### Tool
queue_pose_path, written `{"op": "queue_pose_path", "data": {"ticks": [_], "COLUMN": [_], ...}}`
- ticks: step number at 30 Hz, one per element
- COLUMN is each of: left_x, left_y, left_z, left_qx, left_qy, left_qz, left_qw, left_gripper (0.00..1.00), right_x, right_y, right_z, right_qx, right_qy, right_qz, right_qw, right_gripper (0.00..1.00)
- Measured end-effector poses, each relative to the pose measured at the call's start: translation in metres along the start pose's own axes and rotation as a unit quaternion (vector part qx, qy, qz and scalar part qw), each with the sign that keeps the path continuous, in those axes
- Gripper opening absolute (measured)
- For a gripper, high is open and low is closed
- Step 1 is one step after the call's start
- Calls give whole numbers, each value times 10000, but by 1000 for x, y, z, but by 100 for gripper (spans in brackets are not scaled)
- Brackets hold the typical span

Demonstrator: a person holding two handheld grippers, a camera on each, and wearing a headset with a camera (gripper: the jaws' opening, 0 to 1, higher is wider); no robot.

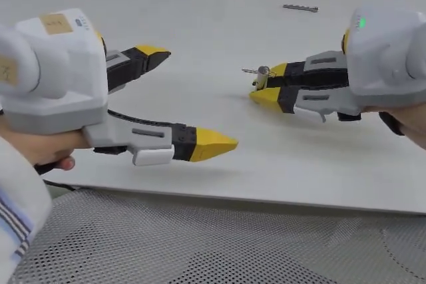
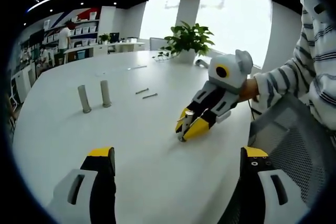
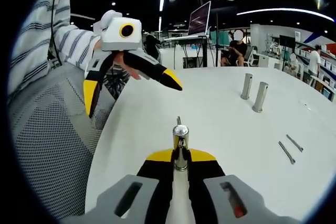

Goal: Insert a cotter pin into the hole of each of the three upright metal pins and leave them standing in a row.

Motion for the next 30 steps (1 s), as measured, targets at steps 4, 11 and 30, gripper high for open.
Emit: {"op": "queue_pose_path", "data": {"ticks": [4,11,30], "left_x": [-3,-9,-24], "left_y": [3,11,11], "left_z": [0,-7,-29], "left_qx": [-48,-73,147], "left_qy": [-33,-146,-695], "left_qz": [-17,-146,-277], "left_qw": [10000,9998,9971], "left_gripper": [97,98,99], "right_x": [3,21,51], "right_y": [-5,-19,-45], "right_z": [4,18,75], "right_qx": [-75,96,179], "right_qy": [-25,-1,-368], "right_qz": [-73,-92,-630], "right_qw": [9999,9999,9972], "right_gripper": [4,4,4]}}
Point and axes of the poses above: the centre of the closed fingertips' face, and the gripper's own axes: z roughly forward along the fingers, x roughly to its right, y roughly out of its underside, the point moved 7 cm from there along -z, roughly backward along the fingers, and after that the axes turned 11 degrees about -z, right-handed, at the moved point
